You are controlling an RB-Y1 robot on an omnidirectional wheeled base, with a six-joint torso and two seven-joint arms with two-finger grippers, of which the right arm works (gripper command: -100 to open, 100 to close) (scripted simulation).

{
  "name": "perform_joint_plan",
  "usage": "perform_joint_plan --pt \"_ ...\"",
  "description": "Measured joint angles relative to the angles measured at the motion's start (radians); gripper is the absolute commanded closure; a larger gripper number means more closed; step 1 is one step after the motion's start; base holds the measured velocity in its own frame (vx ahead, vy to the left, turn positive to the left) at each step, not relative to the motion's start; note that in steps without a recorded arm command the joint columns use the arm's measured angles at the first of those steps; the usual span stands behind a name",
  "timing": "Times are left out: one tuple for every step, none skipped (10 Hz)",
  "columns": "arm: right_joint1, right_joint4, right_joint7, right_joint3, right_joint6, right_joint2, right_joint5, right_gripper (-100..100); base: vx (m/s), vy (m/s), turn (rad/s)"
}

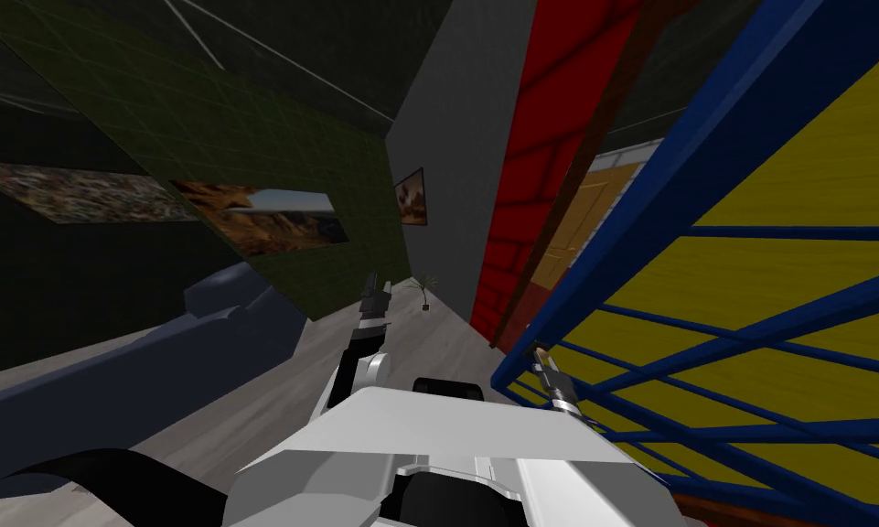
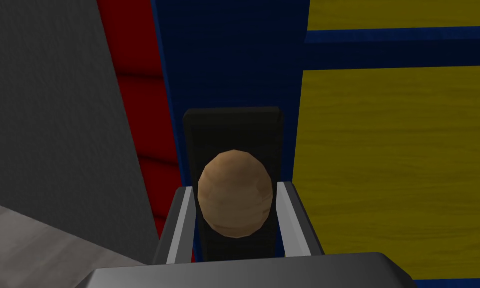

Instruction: Pull the door open

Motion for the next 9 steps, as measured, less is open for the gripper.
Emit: perform_joint_plan --pt "0.011 -0.014 -0.005 0.011 -0.006 -0.006 0.007 100 -0.219 -0.068 0.064" --pt "0.016 -0.018 -0.013 0.029 -0.017 -0.012 0.017 100 -0.227 -0.036 0.075" --pt "0.020 -0.025 -0.021 0.044 -0.024 -0.020 0.026 100 -0.239 -0.008 0.060" --pt "0.028 -0.032 -0.029 0.058 -0.032 -0.030 0.035 100 -0.253 -0.019 0.040" --pt "0.030 -0.030 -0.039 0.073 -0.043 -0.035 0.044 100 -0.248 0.011 0.043" --pt "0.037 -0.035 -0.046 0.086 -0.051 -0.044 0.052 100 -0.111 0.015 0.002" --pt "0.041 -0.034 -0.047 0.090 -0.049 -0.043 0.053 100 -0.159 -0.041 0.099" --pt "0.046 -0.035 -0.052 0.099 -0.054 -0.050 0.057 100 -0.198 -0.056 0.112" --pt "0.049 -0.037 -0.058 0.108 -0.063 -0.055 0.062 100 -0.201 -0.056 0.094"
